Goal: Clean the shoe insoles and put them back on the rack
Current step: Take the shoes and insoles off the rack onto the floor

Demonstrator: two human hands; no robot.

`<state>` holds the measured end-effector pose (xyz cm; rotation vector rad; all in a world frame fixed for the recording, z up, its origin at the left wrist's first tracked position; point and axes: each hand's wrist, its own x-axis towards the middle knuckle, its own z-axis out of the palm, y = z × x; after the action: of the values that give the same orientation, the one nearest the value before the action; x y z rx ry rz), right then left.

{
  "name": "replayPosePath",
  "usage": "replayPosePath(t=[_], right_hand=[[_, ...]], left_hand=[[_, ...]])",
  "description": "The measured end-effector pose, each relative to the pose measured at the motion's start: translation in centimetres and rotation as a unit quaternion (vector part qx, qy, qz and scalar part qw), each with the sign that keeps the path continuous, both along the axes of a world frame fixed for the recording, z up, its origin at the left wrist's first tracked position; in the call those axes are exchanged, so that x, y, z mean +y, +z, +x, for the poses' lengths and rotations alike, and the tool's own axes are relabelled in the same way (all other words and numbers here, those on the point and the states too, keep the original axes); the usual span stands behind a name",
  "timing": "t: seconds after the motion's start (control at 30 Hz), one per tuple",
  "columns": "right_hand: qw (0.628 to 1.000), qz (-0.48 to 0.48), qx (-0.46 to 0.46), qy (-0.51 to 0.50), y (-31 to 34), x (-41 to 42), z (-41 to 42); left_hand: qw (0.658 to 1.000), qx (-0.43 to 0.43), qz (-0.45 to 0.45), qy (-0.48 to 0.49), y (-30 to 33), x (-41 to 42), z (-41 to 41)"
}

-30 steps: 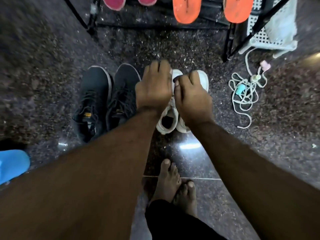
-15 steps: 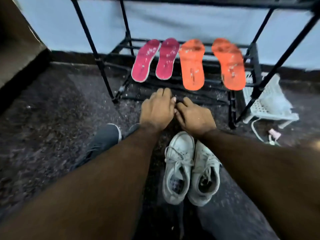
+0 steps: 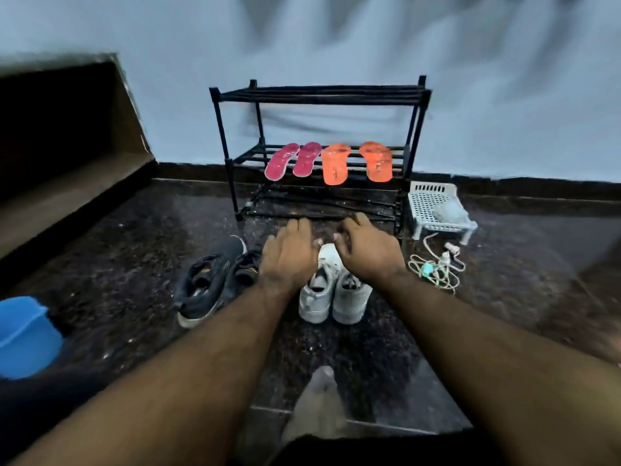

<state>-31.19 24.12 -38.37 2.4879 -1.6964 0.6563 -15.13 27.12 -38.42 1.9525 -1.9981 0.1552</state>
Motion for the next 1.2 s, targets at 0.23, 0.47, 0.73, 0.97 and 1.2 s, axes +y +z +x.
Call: replayPosePath(t=[0.23, 0.47, 0.73, 0.97, 1.2], right_hand=[[0.999, -0.019, 0.031, 0.004, 3.4, 4.0, -1.2], [1.0, 0.0, 0.023, 0.016, 4.4, 4.1, -2.9], [0.998, 0.063, 0.023, -0.006, 1.2, 1.8, -1.5], [0.995, 0.091, 0.037, -0.011, -1.1, -2.3, 1.0], [0.996, 0.068, 0.054, 0.0, -2.4, -10.2, 5.4]], left_hand=[[0.997, -0.068, -0.021, -0.029, 5.7, 3.4, -1.1], [0.998, -0.061, -0.014, -0.006, 6.4, 3.5, -0.8], [1.0, -0.019, 0.002, 0.009, 3.0, 2.1, 0.2], [0.999, -0.031, 0.001, -0.017, 2.7, -3.1, 2.6], [0.999, -0.047, 0.001, 0.008, 1.4, -11.2, 6.9]])
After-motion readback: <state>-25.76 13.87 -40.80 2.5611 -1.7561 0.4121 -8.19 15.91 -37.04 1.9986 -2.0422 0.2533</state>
